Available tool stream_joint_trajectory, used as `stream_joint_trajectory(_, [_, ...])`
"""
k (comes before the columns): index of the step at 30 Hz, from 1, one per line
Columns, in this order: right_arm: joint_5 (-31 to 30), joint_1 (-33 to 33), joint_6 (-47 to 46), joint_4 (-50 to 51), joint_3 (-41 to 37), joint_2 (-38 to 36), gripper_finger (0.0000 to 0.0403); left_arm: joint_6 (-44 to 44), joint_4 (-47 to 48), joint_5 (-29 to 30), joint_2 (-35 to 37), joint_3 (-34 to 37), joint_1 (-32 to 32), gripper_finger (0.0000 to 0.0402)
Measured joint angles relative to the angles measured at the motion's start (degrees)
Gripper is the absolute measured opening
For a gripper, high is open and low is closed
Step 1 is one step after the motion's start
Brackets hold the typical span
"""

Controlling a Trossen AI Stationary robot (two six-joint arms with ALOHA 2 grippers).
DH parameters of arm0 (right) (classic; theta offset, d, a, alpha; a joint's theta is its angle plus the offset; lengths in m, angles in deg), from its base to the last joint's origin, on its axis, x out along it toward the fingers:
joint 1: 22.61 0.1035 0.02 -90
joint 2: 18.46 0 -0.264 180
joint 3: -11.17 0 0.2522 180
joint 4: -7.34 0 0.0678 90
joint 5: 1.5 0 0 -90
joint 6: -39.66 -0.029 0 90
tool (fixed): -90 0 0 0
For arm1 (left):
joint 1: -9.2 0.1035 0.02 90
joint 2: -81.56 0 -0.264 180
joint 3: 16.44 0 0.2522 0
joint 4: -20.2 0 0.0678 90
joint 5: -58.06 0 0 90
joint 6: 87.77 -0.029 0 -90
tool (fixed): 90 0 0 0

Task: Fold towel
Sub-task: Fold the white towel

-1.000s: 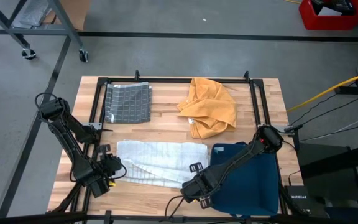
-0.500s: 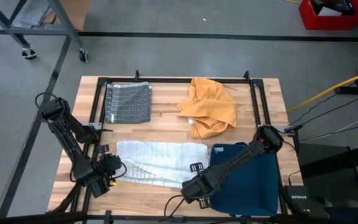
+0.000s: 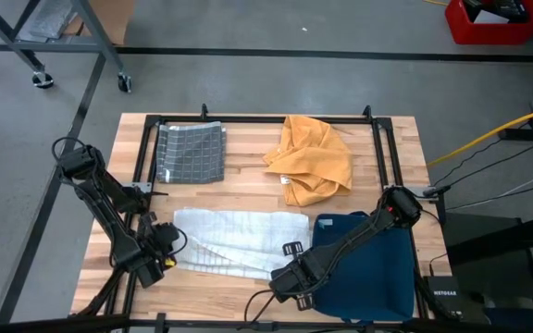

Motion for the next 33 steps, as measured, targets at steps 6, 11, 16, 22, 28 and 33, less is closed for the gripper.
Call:
stream_joint_trajectory(6, [0.00,0.00,0.00,-0.04,0.00,0.00,0.0006,-0.14,-2.40,-0.01,0.00,1.73,0.00,0.0127])
stream_joint_trajectory(11, [-0.02,0.00,0.00,-0.01,0.00,0.00,0.0004,-3.68,-6.97,-1.33,0.00,2.20,0.00,0.0113])
stream_joint_trajectory(16, [-0.78,0.00,-1.90,0.13,-0.02,0.00,0.0002,-4.65,-6.59,-1.70,0.00,2.20,0.00,0.0067])
stream_joint_trajectory(22, [-3.57,0.00,-9.48,0.91,-0.02,0.00,0.0001,-1.43,-3.13,-0.94,0.00,2.20,0.00,0.0007])
stream_joint_trajectory(28, [-4.33,0.00,-19.06,5.70,0.07,0.00,0.0001,1.90,2.16,-0.76,0.00,2.20,0.00,0.0002])
stream_joint_trajectory(33, [-4.34,-0.06,-22.53,8.09,0.11,-0.09,0.0001,0.16,2.80,-0.69,0.00,2.18,0.00,0.0001])
